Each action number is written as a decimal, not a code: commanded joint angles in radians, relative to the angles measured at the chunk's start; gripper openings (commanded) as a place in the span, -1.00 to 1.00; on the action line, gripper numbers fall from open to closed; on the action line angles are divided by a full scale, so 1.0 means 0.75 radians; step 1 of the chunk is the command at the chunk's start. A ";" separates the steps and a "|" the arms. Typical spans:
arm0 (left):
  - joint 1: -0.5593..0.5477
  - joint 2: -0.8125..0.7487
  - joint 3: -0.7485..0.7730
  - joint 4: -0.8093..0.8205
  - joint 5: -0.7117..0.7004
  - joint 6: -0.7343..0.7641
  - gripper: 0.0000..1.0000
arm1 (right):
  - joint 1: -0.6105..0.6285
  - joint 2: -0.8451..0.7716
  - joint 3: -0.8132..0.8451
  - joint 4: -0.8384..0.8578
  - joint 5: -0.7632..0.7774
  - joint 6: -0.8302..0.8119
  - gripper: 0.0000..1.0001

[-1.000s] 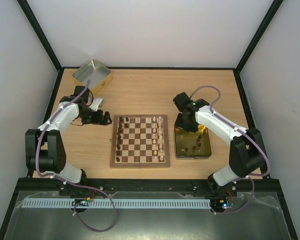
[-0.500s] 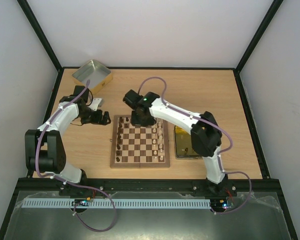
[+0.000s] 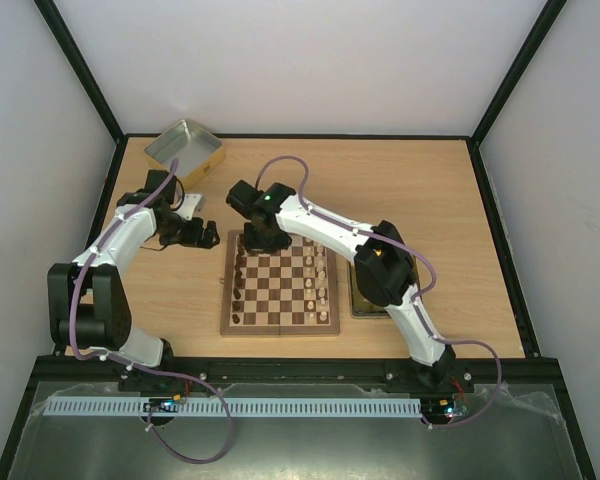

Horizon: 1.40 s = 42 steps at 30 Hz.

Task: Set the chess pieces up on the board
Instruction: Place the chess piece on the chessboard.

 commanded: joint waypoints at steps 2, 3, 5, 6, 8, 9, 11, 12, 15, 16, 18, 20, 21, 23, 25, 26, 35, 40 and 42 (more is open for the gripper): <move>0.012 -0.035 -0.015 -0.005 0.001 -0.012 1.00 | 0.016 0.059 0.071 -0.078 -0.011 -0.026 -0.90; 0.012 -0.035 -0.015 -0.005 0.003 -0.010 1.00 | 0.016 0.067 0.076 -0.080 -0.024 -0.032 -0.90; 0.012 -0.032 -0.010 -0.007 0.005 -0.010 0.99 | 0.024 0.088 0.097 -0.086 -0.037 -0.041 -0.90; 0.012 -0.031 -0.010 -0.007 0.007 -0.012 1.00 | 0.029 0.100 0.113 -0.092 -0.040 -0.047 -0.90; 0.013 -0.029 -0.010 -0.007 0.012 -0.010 0.99 | 0.037 0.127 0.151 -0.107 -0.052 -0.057 -0.89; 0.013 -0.029 -0.009 -0.007 0.014 -0.010 1.00 | 0.041 0.141 0.170 -0.117 -0.055 -0.062 -0.89; 0.014 -0.029 -0.009 -0.007 0.015 -0.009 0.99 | 0.046 0.163 0.202 -0.126 -0.065 -0.066 -0.89; 0.014 -0.027 -0.010 -0.009 0.018 -0.008 0.99 | 0.050 0.171 0.213 -0.131 -0.066 -0.071 -0.89; 0.014 -0.025 -0.008 -0.009 0.020 -0.007 0.99 | 0.052 0.185 0.223 -0.134 -0.070 -0.072 -0.89; 0.014 -0.024 -0.007 -0.009 0.020 -0.007 0.99 | 0.052 0.188 0.222 -0.134 -0.070 -0.070 -0.89; 0.014 -0.028 -0.010 -0.009 0.022 -0.008 0.99 | 0.052 0.192 0.220 -0.130 -0.078 -0.069 -0.89; 0.014 -0.029 -0.011 -0.009 0.024 -0.007 0.99 | 0.053 0.194 0.220 -0.129 -0.073 -0.067 -0.88; 0.014 -0.030 -0.011 -0.009 0.024 -0.007 0.99 | 0.053 0.197 0.221 -0.131 -0.070 -0.067 -0.88; 0.014 -0.031 -0.009 -0.010 0.026 -0.008 0.99 | 0.053 0.204 0.219 -0.139 -0.059 -0.064 -0.87; 0.014 -0.030 -0.010 -0.009 0.026 -0.005 1.00 | 0.052 0.207 0.211 -0.137 -0.065 -0.063 -0.85; 0.014 -0.031 -0.010 -0.010 0.028 -0.007 0.99 | 0.053 0.205 0.207 -0.134 -0.065 -0.061 -0.83; 0.014 -0.031 -0.010 -0.009 0.033 -0.006 1.00 | 0.053 0.211 0.194 -0.117 -0.075 -0.061 -0.82; 0.014 -0.035 -0.013 -0.011 0.033 -0.008 0.99 | 0.053 0.226 0.193 -0.100 -0.079 -0.057 -0.82; 0.014 -0.035 -0.013 -0.011 0.033 -0.007 0.99 | 0.052 0.228 0.193 -0.094 -0.077 -0.055 -0.80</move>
